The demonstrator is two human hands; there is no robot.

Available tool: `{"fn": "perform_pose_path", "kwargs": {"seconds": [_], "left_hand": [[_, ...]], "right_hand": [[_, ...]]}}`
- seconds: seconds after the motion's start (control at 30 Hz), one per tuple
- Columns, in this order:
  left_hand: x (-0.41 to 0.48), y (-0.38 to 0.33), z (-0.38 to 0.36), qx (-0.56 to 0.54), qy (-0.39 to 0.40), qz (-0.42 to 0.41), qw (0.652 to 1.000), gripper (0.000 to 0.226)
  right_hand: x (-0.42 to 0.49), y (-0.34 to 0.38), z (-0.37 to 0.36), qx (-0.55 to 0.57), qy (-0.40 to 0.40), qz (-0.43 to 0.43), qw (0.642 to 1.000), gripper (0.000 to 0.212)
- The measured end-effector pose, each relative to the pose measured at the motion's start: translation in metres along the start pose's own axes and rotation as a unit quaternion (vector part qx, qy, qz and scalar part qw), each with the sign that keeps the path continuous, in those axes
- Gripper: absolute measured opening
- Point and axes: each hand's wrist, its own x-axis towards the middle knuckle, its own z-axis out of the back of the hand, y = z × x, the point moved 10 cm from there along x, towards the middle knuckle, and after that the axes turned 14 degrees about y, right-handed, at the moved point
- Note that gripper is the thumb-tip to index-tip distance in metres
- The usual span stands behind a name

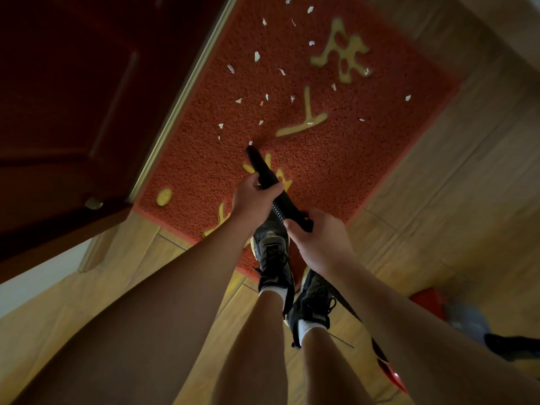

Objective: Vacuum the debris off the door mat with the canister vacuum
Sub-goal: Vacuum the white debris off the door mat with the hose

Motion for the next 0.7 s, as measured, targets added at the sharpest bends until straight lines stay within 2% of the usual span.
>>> {"fn": "perform_pose_path", "kwargs": {"seconds": [0.1,0.23,0.33,0.43,0.6,0.7], "left_hand": [[0.002,-0.003,0.005,-0.005,-0.002,-0.008,1.000,0.036],[0.004,-0.002,0.013,-0.004,-0.002,-0.005,1.000,0.058],[0.006,0.001,0.021,-0.011,-0.006,0.001,1.000,0.053],[0.008,0.004,0.029,-0.015,-0.006,0.005,1.000,0.065],[0.009,0.003,0.044,-0.005,-0.026,0.003,1.000,0.059],[0.007,0.004,0.049,-0.019,-0.032,0.011,0.999,0.064]], "right_hand": [[0.002,0.006,0.001,0.006,-0.001,-0.002,1.000,0.029],[0.003,0.018,0.000,-0.002,0.003,0.010,1.000,0.021],[0.005,0.024,-0.003,-0.001,0.012,0.012,1.000,0.022],[0.008,0.029,-0.006,-0.001,0.019,0.005,1.000,0.024],[0.011,0.042,-0.009,0.004,0.021,0.012,1.000,0.028],[0.014,0.050,-0.010,-0.001,0.025,0.015,1.000,0.029]]}}
